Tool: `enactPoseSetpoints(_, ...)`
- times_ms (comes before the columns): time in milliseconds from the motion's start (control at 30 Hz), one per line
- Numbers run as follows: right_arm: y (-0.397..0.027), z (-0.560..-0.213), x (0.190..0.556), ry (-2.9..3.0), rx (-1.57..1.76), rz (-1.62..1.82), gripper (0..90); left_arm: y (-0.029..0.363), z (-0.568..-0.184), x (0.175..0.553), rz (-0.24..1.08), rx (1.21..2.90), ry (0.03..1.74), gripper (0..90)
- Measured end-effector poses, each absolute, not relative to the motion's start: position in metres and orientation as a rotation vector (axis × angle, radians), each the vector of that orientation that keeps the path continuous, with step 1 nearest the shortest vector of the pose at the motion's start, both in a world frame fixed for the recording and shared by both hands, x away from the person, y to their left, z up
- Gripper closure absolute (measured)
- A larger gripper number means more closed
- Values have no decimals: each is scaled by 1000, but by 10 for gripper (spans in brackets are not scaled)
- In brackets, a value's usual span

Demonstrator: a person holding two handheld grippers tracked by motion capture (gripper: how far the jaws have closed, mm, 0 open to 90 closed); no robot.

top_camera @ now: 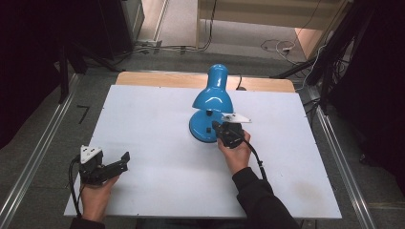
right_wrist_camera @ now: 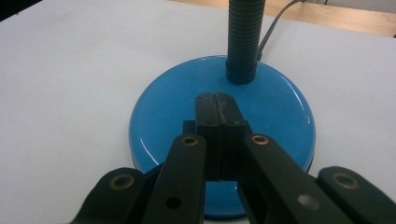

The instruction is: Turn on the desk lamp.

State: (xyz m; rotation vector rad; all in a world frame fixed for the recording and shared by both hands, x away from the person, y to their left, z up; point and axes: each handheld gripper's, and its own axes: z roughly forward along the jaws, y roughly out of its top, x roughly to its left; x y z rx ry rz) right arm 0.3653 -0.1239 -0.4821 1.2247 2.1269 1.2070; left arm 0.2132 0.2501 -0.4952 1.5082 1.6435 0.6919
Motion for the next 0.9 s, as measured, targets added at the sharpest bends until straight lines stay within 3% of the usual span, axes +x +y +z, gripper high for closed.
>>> enactPoseSetpoints(900,-113,-493,371,2167,1208,1167,873,250,-495,213,689,1509,1642,64)
